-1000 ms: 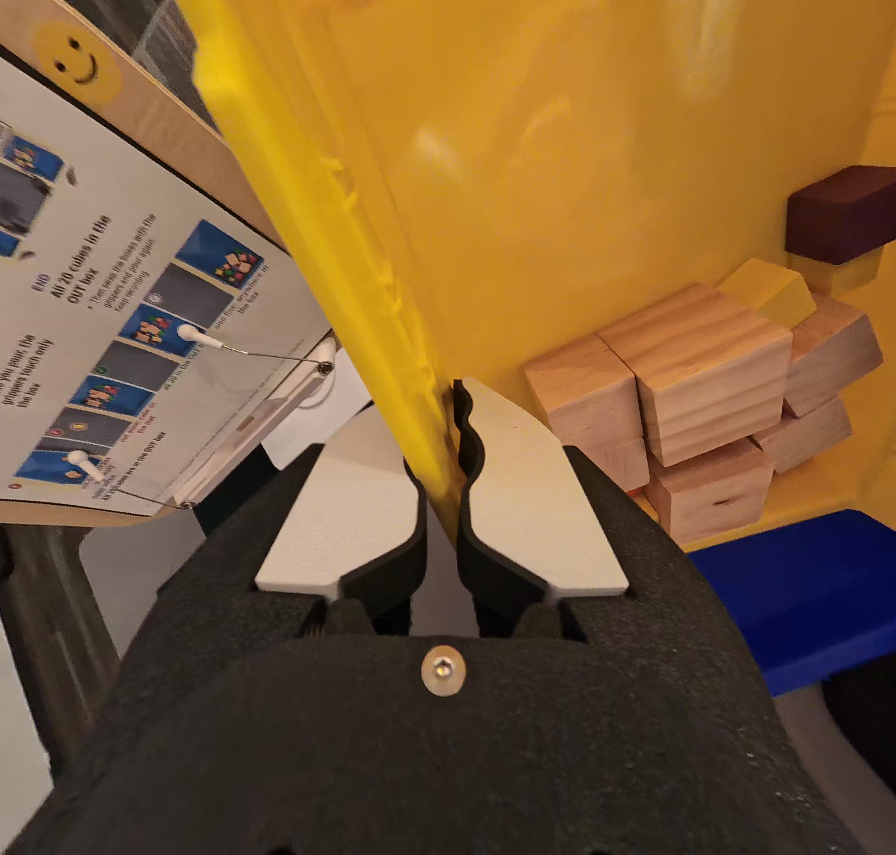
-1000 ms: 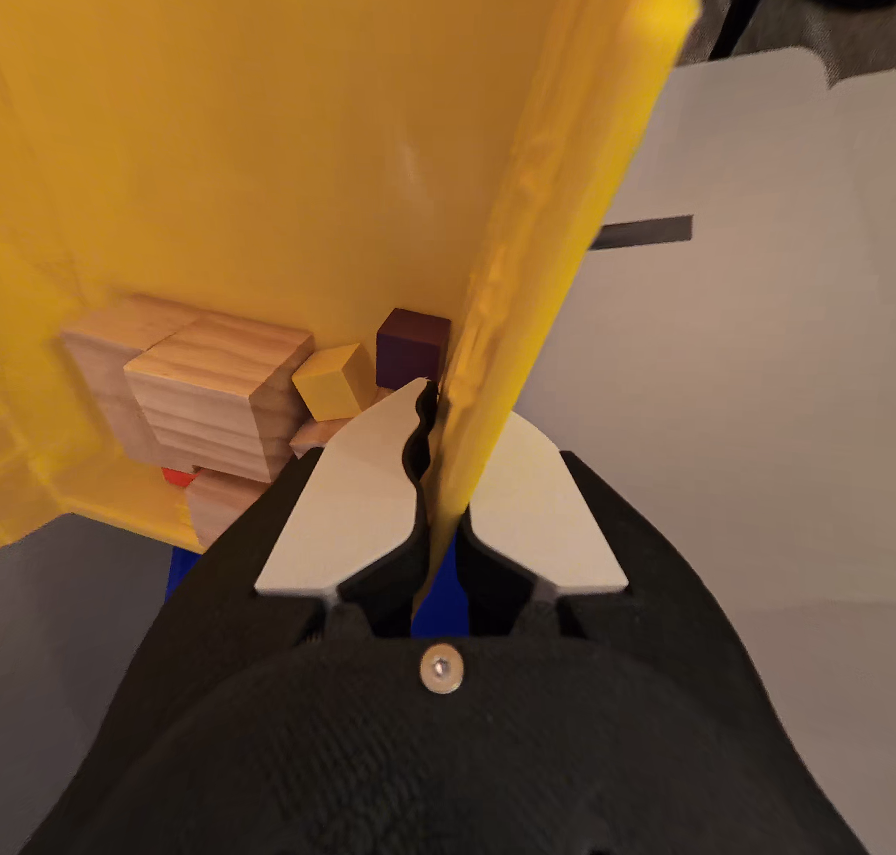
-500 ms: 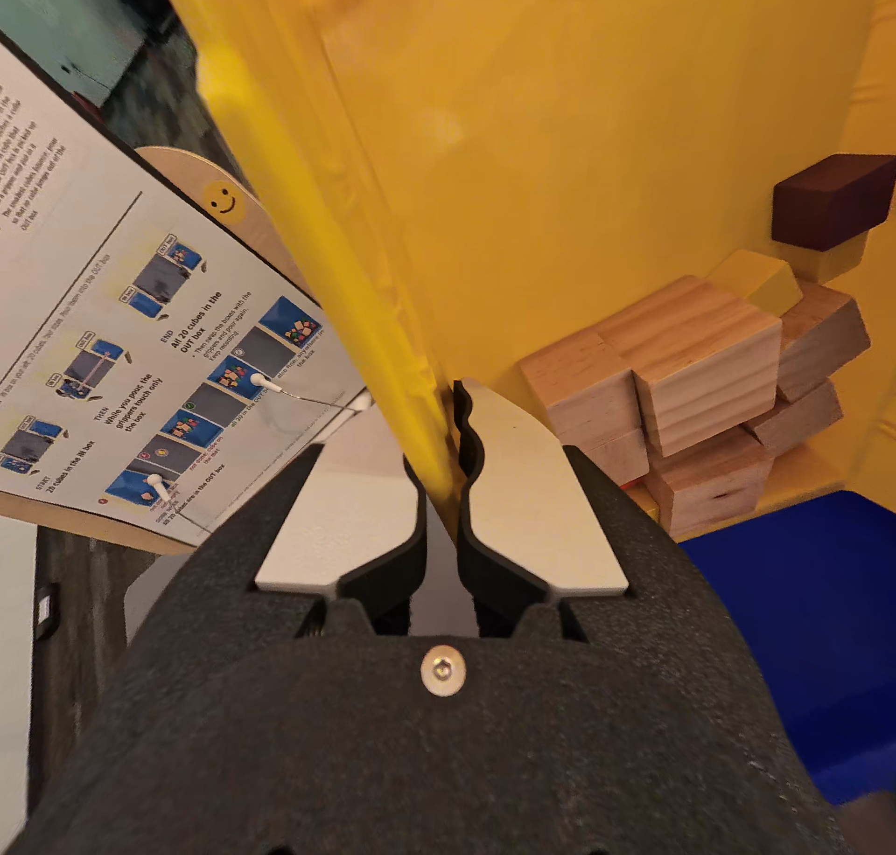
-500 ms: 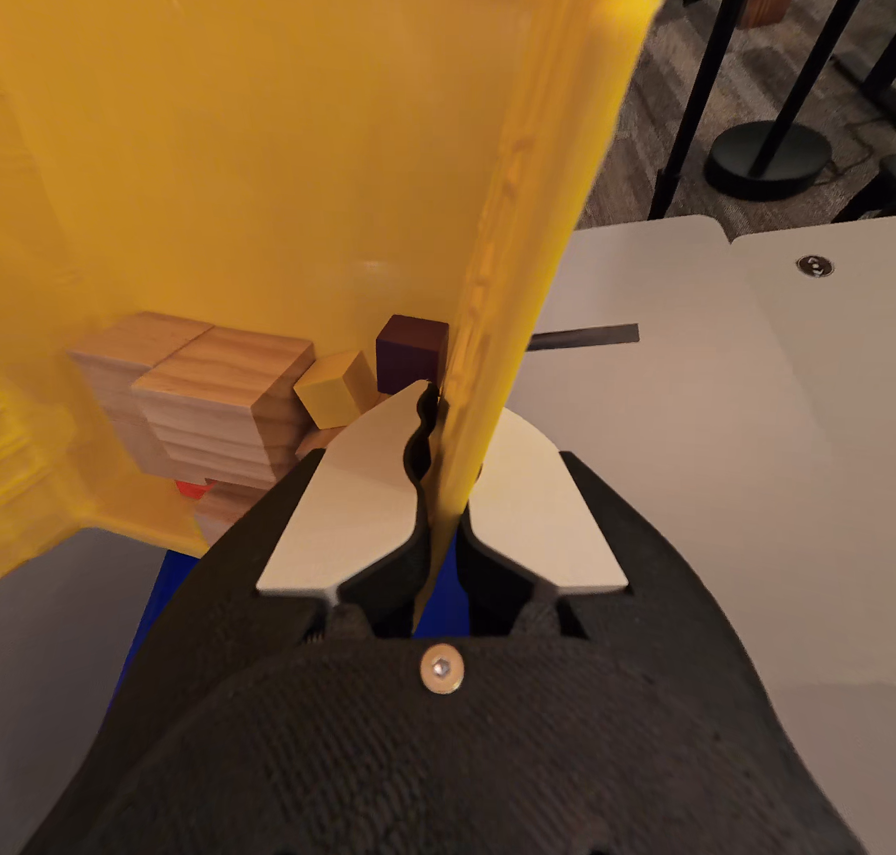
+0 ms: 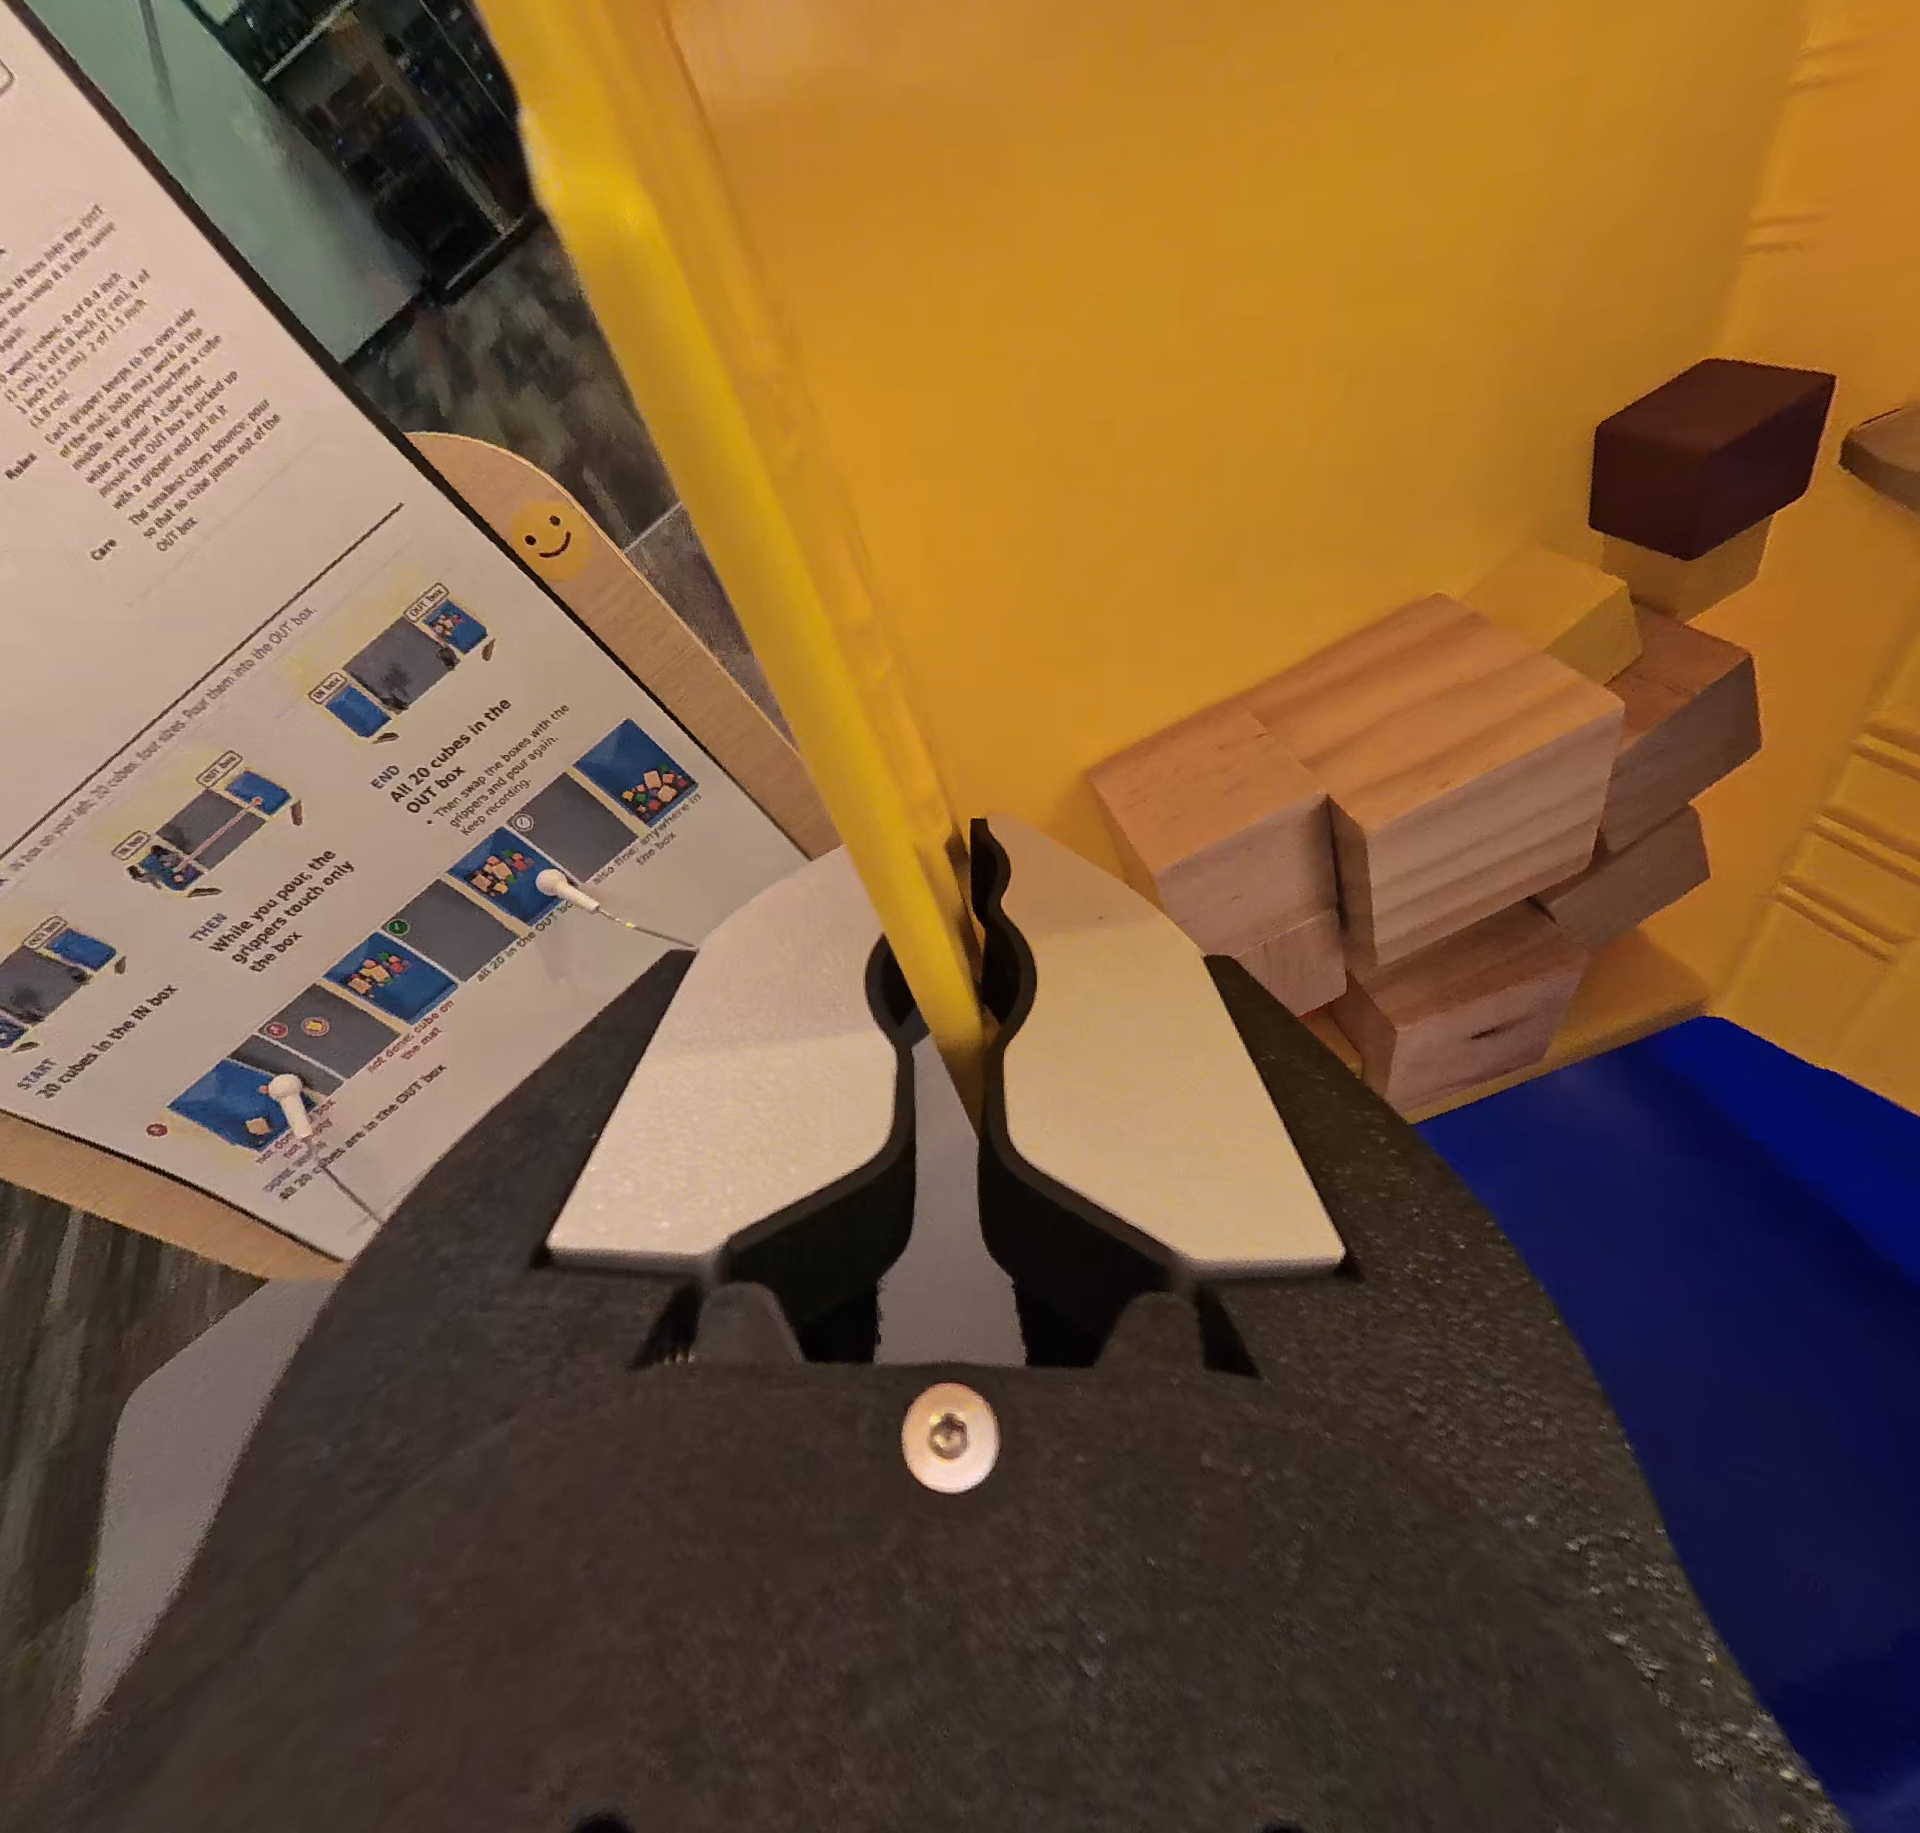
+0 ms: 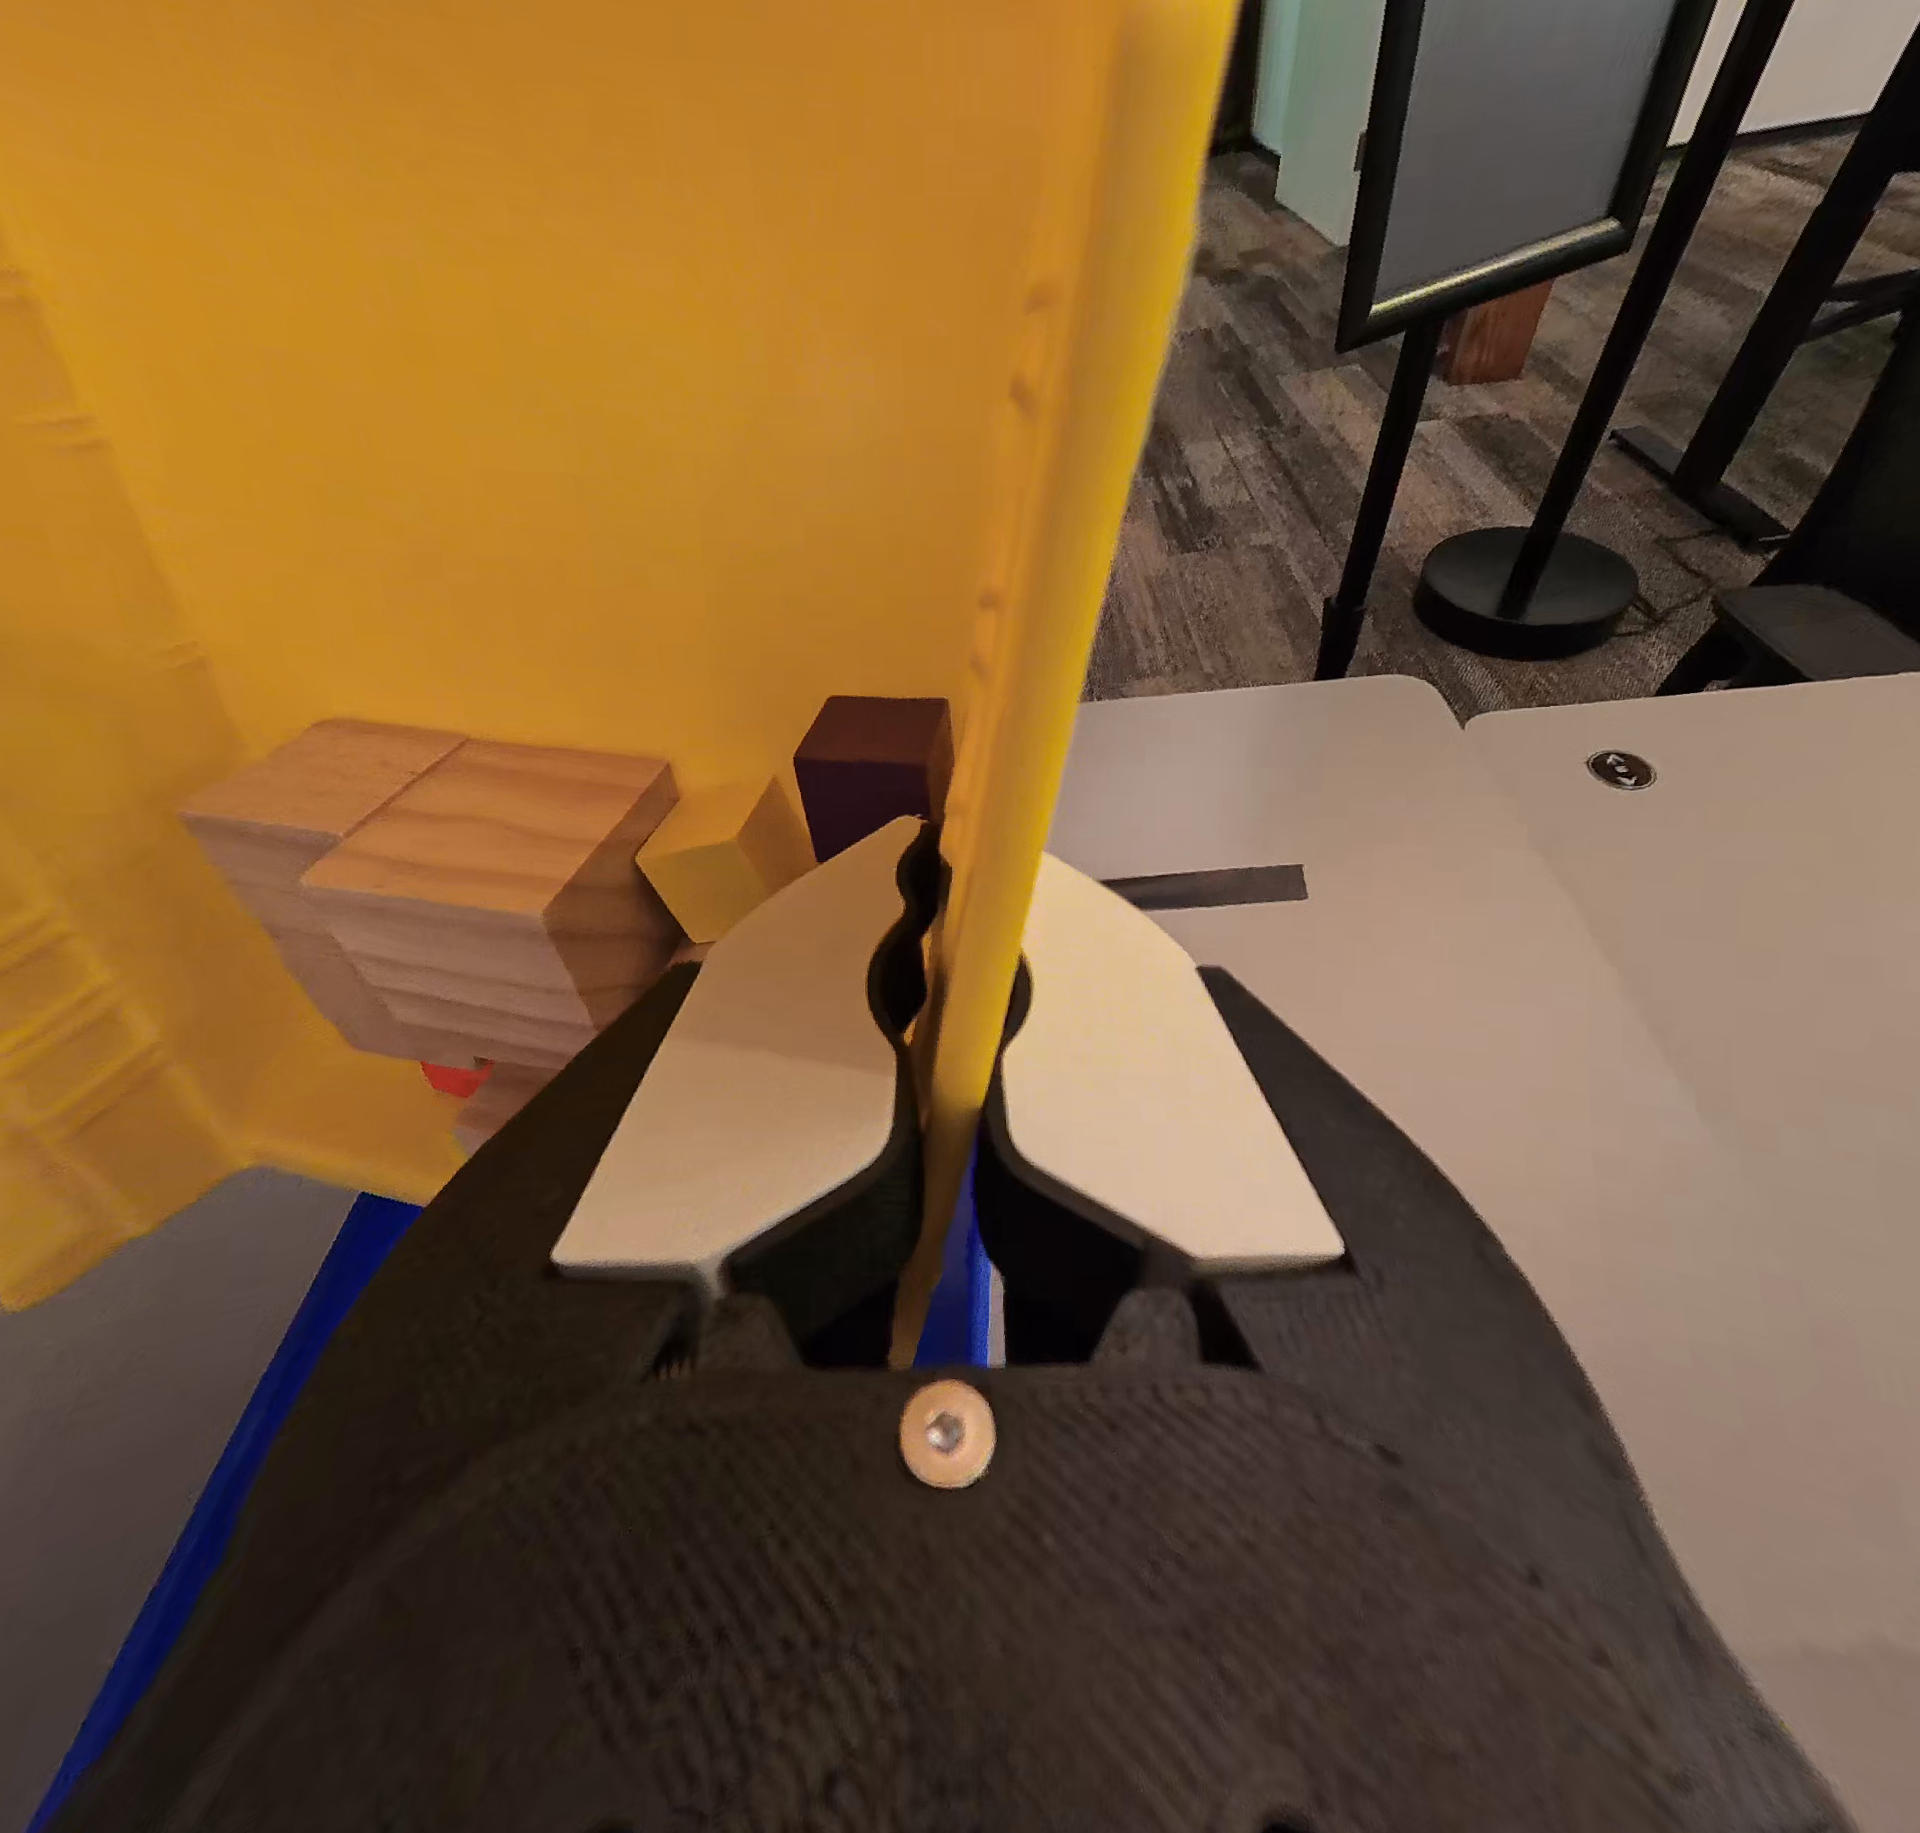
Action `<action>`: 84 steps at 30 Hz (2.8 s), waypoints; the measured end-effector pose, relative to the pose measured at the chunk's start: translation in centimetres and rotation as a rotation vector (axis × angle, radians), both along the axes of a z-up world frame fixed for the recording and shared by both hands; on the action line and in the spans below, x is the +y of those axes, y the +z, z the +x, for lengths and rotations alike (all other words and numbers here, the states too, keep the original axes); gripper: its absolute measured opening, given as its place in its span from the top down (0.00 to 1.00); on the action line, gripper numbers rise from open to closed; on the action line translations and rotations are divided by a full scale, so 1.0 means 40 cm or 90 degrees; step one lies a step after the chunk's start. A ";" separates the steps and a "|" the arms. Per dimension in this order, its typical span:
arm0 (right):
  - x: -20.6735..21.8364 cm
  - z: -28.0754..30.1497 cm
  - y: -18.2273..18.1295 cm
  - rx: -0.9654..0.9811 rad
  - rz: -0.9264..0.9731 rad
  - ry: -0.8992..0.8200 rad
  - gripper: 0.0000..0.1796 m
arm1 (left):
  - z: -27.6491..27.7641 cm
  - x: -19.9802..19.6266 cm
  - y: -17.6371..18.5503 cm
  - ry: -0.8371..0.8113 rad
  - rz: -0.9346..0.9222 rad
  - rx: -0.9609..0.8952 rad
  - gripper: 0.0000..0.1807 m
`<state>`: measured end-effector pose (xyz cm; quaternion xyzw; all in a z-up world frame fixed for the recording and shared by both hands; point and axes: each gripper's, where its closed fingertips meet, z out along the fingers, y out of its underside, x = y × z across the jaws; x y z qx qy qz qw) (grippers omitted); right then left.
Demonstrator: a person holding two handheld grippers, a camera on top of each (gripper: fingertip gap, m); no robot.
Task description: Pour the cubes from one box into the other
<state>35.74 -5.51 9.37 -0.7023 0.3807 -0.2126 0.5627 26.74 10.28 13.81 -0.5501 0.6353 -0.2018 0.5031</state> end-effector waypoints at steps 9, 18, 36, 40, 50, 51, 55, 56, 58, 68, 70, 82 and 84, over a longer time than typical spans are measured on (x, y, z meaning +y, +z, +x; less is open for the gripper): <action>0.003 -0.006 0.030 -0.057 0.018 -0.004 0.98 | -0.014 -0.002 0.018 -0.020 -0.011 -0.063 0.96; -0.002 -0.020 0.070 -0.116 0.044 -0.007 0.98 | -0.035 -0.008 0.035 -0.043 -0.012 -0.136 0.95; 0.011 -0.005 0.055 -0.142 0.003 -0.003 0.98 | -0.029 0.002 -0.024 -0.048 -0.077 -0.177 0.94; -0.005 -0.001 0.063 -0.157 0.004 -0.020 0.98 | -0.020 -0.012 -0.028 -0.075 -0.080 -0.181 0.93; 0.009 -0.039 0.108 -0.222 0.012 -0.020 0.98 | -0.060 -0.001 0.002 -0.100 -0.075 -0.240 0.92; 0.010 -0.044 0.114 -0.230 0.013 -0.021 0.98 | -0.064 0.001 0.006 -0.103 -0.075 -0.247 0.92; 0.015 -0.054 0.122 -0.243 0.008 -0.023 0.98 | -0.069 0.008 0.012 -0.103 -0.076 -0.253 0.93; 0.015 -0.054 0.123 -0.245 0.009 -0.024 0.98 | -0.070 0.009 0.012 -0.103 -0.076 -0.254 0.92; 0.014 -0.055 0.126 -0.250 0.010 -0.025 0.98 | -0.069 0.009 0.013 -0.105 -0.076 -0.257 0.92; 0.000 -0.055 0.137 -0.260 0.018 -0.032 0.98 | -0.067 -0.005 0.017 -0.116 -0.073 -0.266 0.92; 0.000 -0.057 0.139 -0.264 0.020 -0.032 0.98 | -0.068 -0.005 0.019 -0.118 -0.072 -0.270 0.92; -0.006 -0.082 0.175 -0.309 0.033 -0.039 0.98 | -0.088 -0.010 0.051 -0.137 -0.051 -0.311 0.92; -0.011 -0.090 0.187 -0.326 0.040 -0.044 0.98 | -0.093 -0.015 0.060 -0.146 -0.046 -0.325 0.92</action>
